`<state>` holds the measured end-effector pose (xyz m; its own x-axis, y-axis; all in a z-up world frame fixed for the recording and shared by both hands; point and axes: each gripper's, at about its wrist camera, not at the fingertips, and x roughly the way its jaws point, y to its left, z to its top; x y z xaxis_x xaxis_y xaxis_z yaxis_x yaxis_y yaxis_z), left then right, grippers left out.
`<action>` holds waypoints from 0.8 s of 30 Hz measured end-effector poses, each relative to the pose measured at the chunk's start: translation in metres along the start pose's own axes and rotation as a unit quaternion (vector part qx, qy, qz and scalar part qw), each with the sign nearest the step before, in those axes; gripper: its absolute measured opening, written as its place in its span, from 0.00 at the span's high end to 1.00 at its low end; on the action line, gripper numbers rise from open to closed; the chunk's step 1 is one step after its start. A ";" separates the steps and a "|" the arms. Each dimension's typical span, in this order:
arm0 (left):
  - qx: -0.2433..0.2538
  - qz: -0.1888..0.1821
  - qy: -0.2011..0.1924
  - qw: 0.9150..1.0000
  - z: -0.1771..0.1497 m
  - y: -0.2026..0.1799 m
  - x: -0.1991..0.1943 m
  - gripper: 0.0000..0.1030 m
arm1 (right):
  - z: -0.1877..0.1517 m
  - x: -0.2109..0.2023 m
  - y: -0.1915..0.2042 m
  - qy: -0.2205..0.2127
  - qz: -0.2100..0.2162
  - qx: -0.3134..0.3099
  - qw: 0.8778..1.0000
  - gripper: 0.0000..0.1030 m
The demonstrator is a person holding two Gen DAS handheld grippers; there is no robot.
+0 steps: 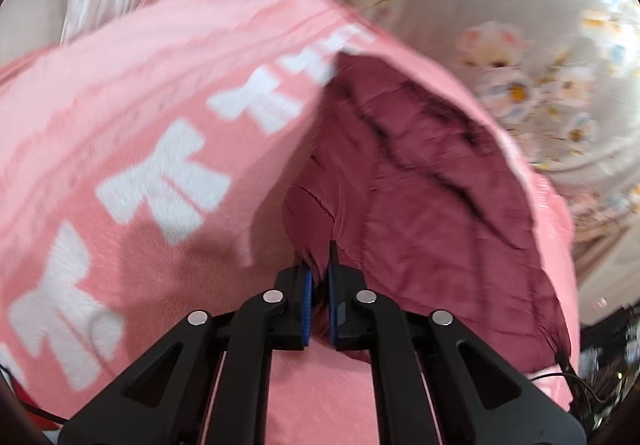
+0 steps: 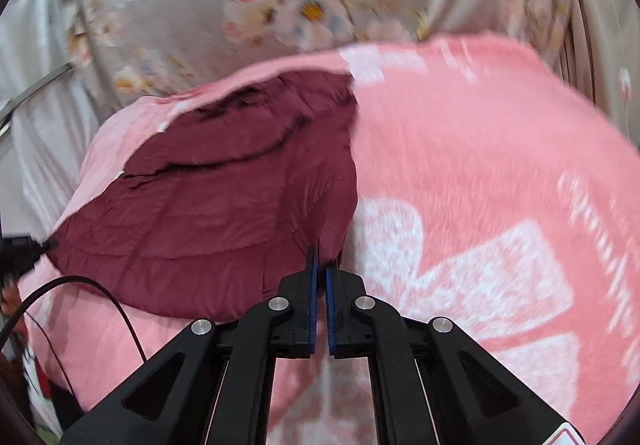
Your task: Fold large clothes
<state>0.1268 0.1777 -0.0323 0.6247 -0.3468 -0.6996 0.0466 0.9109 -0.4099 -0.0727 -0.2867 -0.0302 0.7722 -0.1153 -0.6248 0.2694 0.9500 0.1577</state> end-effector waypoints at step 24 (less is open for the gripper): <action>0.081 0.057 -0.206 0.973 0.040 -0.051 -0.145 1.00 | 0.059 -0.079 0.012 -0.130 -0.011 0.006 0.991 1.00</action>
<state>0.0650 0.1903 0.1141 0.8914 -0.1532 -0.4265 0.0604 0.9729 -0.2233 -0.0968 -0.2835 0.0658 0.8879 -0.2082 -0.4103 0.2936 0.9430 0.1569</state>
